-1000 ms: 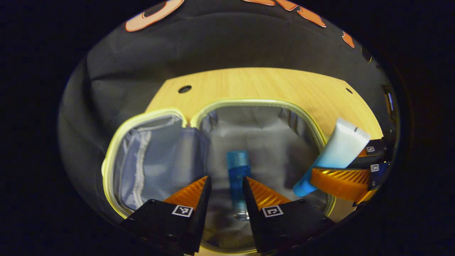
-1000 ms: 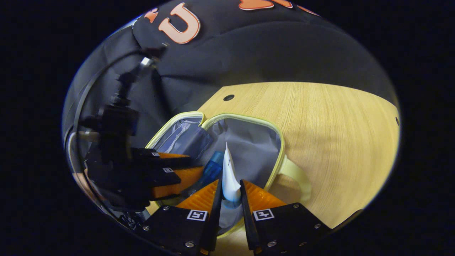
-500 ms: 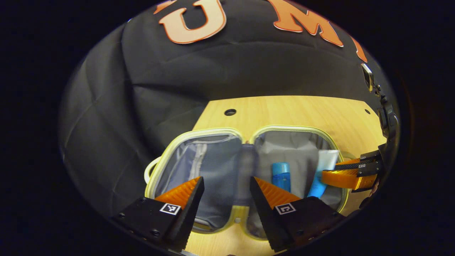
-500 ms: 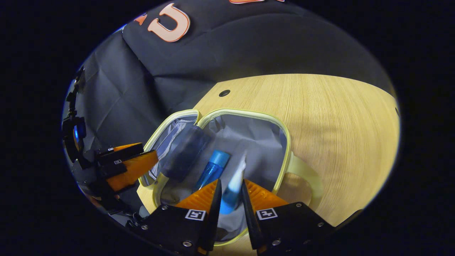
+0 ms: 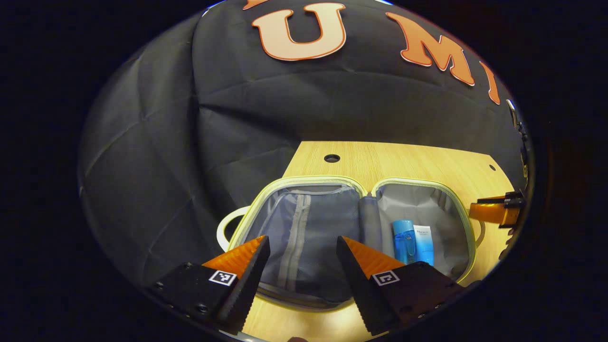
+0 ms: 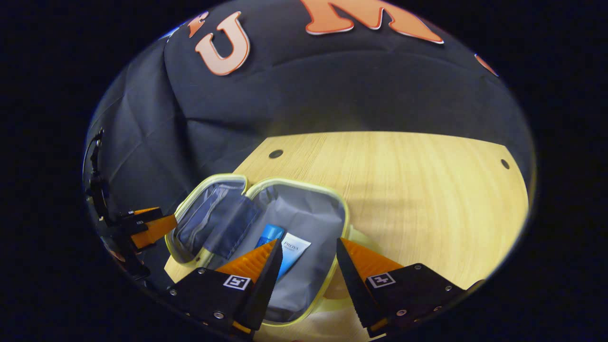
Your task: First open the suitcase, pack the skin care products into it, and then close the suitcase.
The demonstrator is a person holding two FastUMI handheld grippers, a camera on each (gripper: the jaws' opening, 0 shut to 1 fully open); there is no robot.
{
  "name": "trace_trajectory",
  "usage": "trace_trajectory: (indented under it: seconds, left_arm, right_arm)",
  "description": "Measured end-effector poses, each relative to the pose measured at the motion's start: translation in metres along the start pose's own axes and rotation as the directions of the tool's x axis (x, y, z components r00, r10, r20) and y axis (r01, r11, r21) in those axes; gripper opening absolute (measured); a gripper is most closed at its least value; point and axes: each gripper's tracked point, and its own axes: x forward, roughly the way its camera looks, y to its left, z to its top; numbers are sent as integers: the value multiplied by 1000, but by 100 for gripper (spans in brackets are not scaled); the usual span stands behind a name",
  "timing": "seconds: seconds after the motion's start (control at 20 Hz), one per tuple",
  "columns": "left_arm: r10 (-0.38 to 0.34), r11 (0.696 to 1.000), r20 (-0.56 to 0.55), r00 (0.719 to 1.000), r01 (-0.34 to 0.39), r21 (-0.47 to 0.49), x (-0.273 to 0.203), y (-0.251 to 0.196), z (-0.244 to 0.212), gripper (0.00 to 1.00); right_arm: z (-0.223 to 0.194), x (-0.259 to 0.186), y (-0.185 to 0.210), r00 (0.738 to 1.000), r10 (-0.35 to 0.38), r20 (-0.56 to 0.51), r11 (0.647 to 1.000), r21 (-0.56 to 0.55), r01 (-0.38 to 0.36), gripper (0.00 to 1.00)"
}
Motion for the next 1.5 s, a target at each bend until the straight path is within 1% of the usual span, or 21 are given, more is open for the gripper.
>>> trace_trajectory:
  seconds: [0.1, 0.15, 0.2, 0.3, 0.4, 0.6, 0.7, 0.75, 0.8, 0.95, 1.0, 1.05, 1.1, 1.15, 1.2, 1.3, 1.35, 1.4, 1.45, 1.5]
  left_arm:
    - [-12, 1000, 20, 1000, 13, -12, 2, 23, 4, 89]
    - [-19, 1000, 26, 999, 19, -25, 2, 34, 6, 90]
    - [-23, 999, 27, 999, 24, -41, 4, 46, 8, 91]
    - [-23, 997, 24, 999, 25, -78, 12, 74, 4, 91]
    - [-30, 992, 11, 1000, 31, -125, 20, 100, 0, 92]
    - [-54, 974, -32, 998, 46, -222, 47, 138, -11, 92]
    - [-74, 960, -53, 996, 57, -273, 62, 150, -17, 93]
    - [-89, 952, -66, 994, 66, -300, 69, 153, -19, 91]
    - [-103, 943, -78, 992, 73, -324, 77, 159, -23, 95]
    - [-157, 912, -129, 979, 94, -398, 100, 159, -40, 95]
    - [-195, 891, -138, 971, 117, -439, 106, 153, -43, 95]
    - [-229, 862, -122, 966, 143, -487, 109, 152, -39, 95]
    - [-245, 841, -130, 961, 144, -522, 113, 152, -40, 95]
    - [-260, 809, -114, 959, 152, -568, 124, 149, -37, 95]
    - [-287, 772, -114, 951, 159, -615, 128, 144, -39, 95]
    - [-319, 694, -96, 943, 163, -701, 121, 149, -36, 95]
    - [-322, 665, -75, 944, 170, -728, 123, 150, -34, 95]
    - [-328, 642, -71, 942, 167, -748, 127, 151, -36, 95]
    - [-342, 600, -62, 938, 167, -782, 133, 149, -36, 95]
    - [-364, 547, -51, 930, 169, -820, 132, 145, -35, 93]
  right_arm:
    - [15, -18, 0, 998, -46, 53, 999, 18, 45, 77]
    - [20, -28, 2, 995, -65, 75, 998, 28, 63, 70]
    - [27, -37, 3, 992, -83, 99, 996, 32, 80, 80]
    - [43, -54, 8, 979, -121, 162, 993, 25, 119, 82]
    - [60, -72, 14, 959, -158, 236, 986, -6, 164, 83]
    - [93, -105, 30, 904, -205, 375, 964, -82, 252, 83]
    - [102, -122, 37, 884, -215, 416, 958, -86, 274, 84]
    - [107, -129, 40, 874, -222, 433, 955, -86, 285, 84]
    - [109, -135, 42, 864, -234, 446, 951, -80, 299, 84]
    - [118, -154, 40, 832, -273, 484, 938, -57, 341, 84]
    - [119, -161, 40, 823, -286, 491, 933, -52, 355, 84]
    - [120, -167, 39, 813, -304, 496, 926, -46, 374, 84]
    - [121, -172, 38, 808, -312, 500, 922, -45, 384, 84]
    - [121, -176, 36, 802, -325, 501, 917, -41, 397, 84]
    - [121, -179, 33, 798, -335, 501, 912, -40, 407, 84]
    - [119, -182, 28, 795, -350, 495, 905, -39, 423, 84]
    - [120, -186, 27, 795, -353, 494, 903, -41, 427, 85]
    - [121, -189, 24, 791, -358, 496, 900, -42, 433, 85]
    - [120, -190, 22, 793, -358, 493, 901, -42, 432, 85]
    - [119, -190, 20, 795, -360, 489, 901, -40, 433, 85]
